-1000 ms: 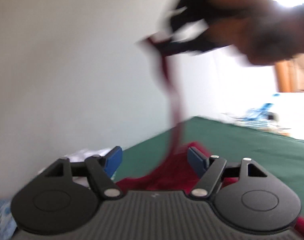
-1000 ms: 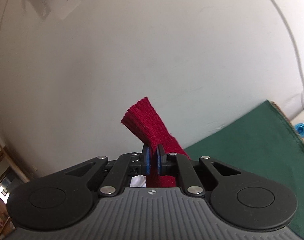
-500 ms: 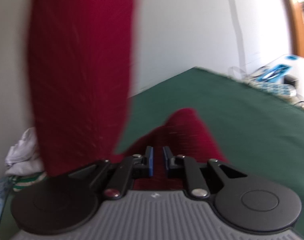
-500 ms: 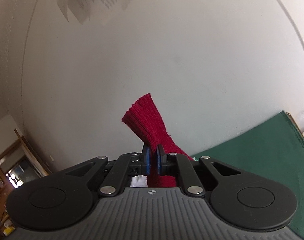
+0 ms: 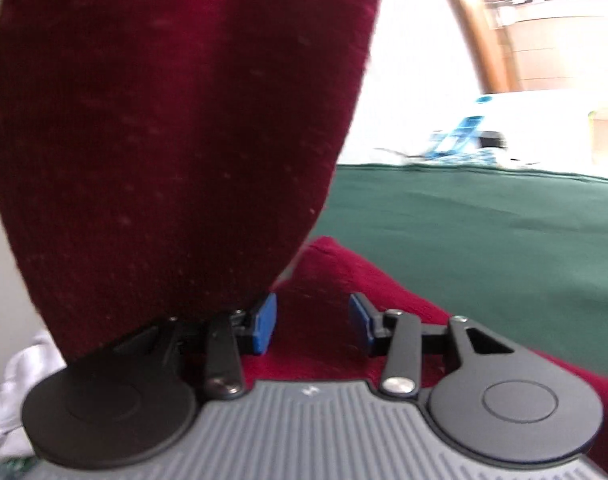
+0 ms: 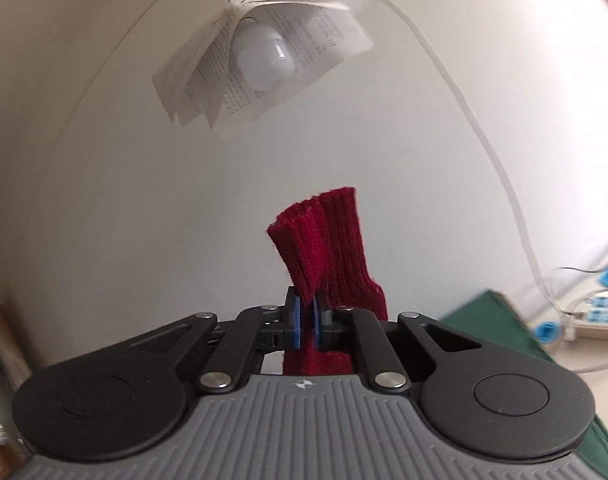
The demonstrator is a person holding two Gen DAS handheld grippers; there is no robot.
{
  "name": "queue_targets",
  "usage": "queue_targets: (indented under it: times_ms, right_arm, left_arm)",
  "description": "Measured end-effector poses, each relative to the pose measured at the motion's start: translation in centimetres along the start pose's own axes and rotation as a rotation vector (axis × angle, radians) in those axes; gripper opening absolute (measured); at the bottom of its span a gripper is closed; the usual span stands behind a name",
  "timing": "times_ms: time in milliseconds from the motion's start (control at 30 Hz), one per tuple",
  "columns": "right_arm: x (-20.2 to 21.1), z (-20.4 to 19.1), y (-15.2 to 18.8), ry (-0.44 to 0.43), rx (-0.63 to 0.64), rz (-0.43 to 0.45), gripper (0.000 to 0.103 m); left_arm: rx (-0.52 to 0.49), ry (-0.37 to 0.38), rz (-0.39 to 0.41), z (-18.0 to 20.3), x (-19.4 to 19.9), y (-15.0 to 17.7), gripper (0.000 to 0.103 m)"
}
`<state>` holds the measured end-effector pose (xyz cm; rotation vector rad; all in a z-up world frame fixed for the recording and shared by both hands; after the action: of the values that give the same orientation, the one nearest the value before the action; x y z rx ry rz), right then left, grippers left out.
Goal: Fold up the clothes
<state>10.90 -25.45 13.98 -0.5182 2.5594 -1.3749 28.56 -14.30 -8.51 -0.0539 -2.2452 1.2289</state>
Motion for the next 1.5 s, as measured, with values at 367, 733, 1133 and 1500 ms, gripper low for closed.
queue_targets:
  times_ms: [367, 733, 1133, 1500]
  right_arm:
    - [3.0, -0.3, 3.0, 0.287, 0.022, 0.121, 0.006]
    - [9.7, -0.7, 10.5, 0.434, 0.040, 0.082, 0.005]
    - [12.8, -0.5, 15.9, 0.529, 0.071, -0.029, 0.005]
    - [15.1, -0.5, 11.2, 0.551, 0.128, 0.104, 0.005]
  left_arm:
    - [-0.127, 0.272, 0.029, 0.6, 1.4, 1.3, 0.055]
    - [-0.183, 0.475, -0.010, 1.9, 3.9, 2.7, 0.059]
    - [-0.289, 0.537, -0.022, 3.7, 5.6, 2.3, 0.078]
    - [-0.277, 0.600, -0.060, 6.1, 5.3, 2.4, 0.084]
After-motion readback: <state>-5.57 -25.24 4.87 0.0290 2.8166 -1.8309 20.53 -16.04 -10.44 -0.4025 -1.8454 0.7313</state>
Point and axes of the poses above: each gripper's, at about its wrist camera, not at the fingertips, and x roughly against the way its jaws point, z to its right, y to its underside, the point moved 8 cm from there along -x, roughly the way its jaws point
